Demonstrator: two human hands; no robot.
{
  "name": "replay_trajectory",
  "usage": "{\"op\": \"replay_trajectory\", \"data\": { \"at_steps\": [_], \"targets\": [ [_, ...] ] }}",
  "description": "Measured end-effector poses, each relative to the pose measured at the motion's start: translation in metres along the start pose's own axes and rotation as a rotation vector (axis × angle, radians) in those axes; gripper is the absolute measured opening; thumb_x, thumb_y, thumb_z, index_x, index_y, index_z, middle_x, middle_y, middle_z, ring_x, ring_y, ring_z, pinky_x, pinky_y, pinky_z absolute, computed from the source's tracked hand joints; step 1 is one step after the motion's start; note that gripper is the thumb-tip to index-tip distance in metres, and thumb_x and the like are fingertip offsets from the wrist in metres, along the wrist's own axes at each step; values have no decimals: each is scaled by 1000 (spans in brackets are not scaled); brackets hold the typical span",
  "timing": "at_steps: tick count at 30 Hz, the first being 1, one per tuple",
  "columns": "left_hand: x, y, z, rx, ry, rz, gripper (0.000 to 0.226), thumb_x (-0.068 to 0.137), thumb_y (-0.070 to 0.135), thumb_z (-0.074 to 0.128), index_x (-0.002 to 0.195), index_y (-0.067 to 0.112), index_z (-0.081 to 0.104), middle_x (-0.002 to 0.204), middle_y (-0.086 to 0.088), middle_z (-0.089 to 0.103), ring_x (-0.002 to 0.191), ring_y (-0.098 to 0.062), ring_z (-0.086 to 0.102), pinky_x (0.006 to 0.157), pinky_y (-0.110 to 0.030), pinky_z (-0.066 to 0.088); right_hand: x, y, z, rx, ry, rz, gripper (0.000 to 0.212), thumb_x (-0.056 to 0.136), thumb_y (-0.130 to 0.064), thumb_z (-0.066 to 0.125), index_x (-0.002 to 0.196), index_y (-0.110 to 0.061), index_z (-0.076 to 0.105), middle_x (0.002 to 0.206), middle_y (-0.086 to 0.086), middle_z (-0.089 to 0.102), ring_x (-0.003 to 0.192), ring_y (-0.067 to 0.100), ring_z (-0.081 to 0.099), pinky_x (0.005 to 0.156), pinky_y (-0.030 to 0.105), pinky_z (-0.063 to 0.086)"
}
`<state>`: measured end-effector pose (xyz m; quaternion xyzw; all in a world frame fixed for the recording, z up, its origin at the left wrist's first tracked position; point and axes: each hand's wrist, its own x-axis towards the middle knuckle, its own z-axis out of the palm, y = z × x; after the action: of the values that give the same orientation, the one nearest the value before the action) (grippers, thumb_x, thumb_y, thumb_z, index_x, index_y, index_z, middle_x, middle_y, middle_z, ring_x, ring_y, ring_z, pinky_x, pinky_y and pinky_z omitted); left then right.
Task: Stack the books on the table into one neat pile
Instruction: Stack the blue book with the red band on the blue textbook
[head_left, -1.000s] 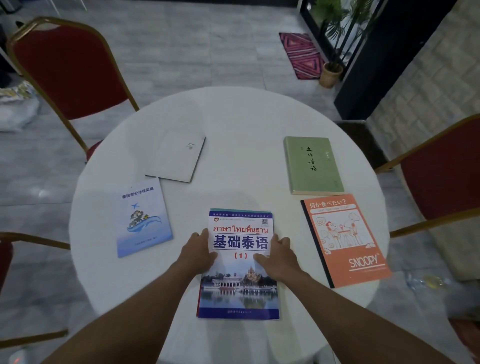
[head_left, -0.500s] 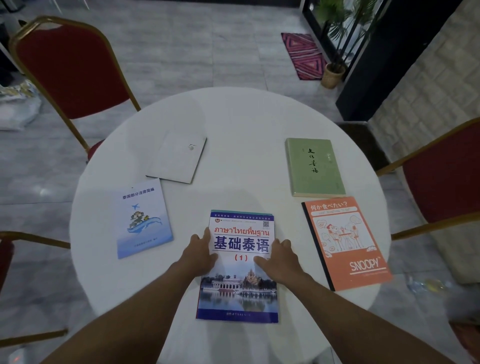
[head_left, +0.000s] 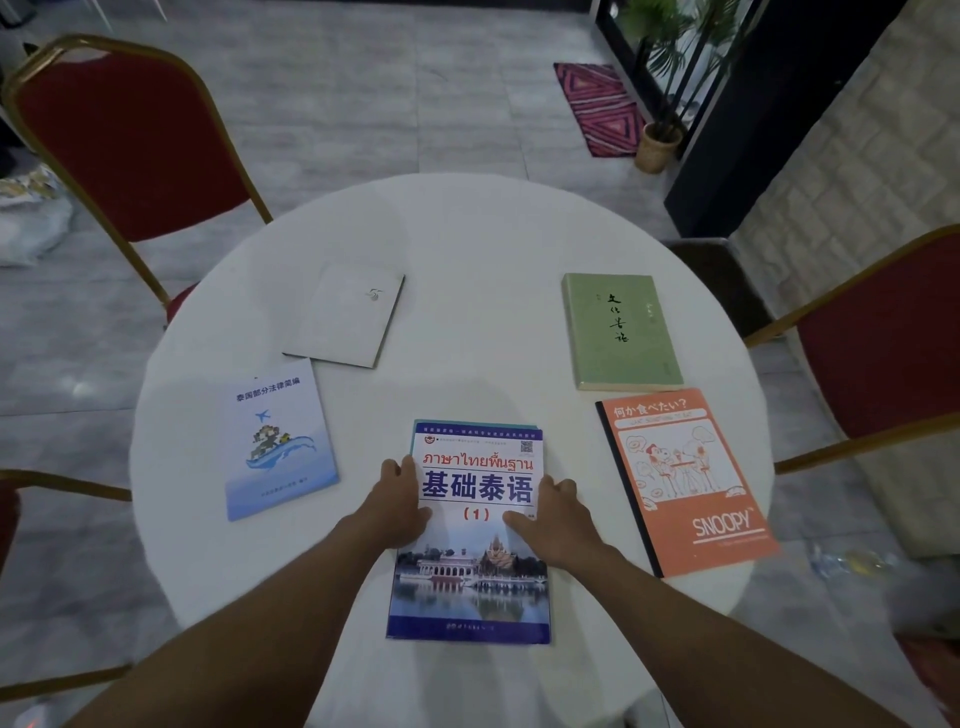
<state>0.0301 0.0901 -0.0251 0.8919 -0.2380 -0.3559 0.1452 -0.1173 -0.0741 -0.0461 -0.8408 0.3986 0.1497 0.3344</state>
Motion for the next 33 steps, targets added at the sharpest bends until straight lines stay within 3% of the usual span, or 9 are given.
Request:
{"op": "replay_trajectory", "data": {
  "at_steps": [8, 16, 25, 30, 33],
  "targets": [
    [6, -2, -2, 2, 15, 14, 71, 88, 23, 68, 144, 9, 26, 139, -12, 37, 121, -25, 52, 95, -33, 52, 0, 3, 5, 60, 42, -4, 64, 86, -48, 71, 133, -20, 39, 127, 3, 43, 105, 16, 58, 86, 29, 54],
    [9, -7, -2, 22, 13, 14, 71, 86, 28, 70, 142, 12, 30, 136, -9, 41, 115, -22, 55, 89, -30, 52, 6, 2, 3, 46, 8, 19, 65, 84, -48, 73, 130, -18, 37, 124, 3, 44, 97, 11, 51, 79, 25, 50],
    [11, -2, -6, 70, -19, 0, 69, 85, 28, 70, 141, 11, 33, 133, -9, 43, 113, -23, 56, 91, -32, 52, 7, 1, -1, 58, -25, 27, 69, 84, -47, 73, 135, -19, 35, 121, 3, 42, 95, 12, 49, 77, 26, 45],
    [11, -3, -20, 100, -13, 20, 66, 86, 34, 68, 140, 14, 35, 134, -9, 47, 119, -25, 55, 96, -37, 52, 10, -6, -10, 79, -4, -8, 68, 84, -49, 73, 135, -20, 37, 118, 2, 42, 100, 13, 50, 84, 28, 50],
    [10, -3, -31, 126, 28, 25, 69, 89, 40, 63, 145, 14, 32, 141, -9, 45, 128, -28, 49, 102, -41, 47, 11, -17, -17, 22, 22, -38, 71, 83, -54, 70, 135, -20, 36, 117, 3, 41, 112, 20, 52, 93, 36, 53]
  ]
}}
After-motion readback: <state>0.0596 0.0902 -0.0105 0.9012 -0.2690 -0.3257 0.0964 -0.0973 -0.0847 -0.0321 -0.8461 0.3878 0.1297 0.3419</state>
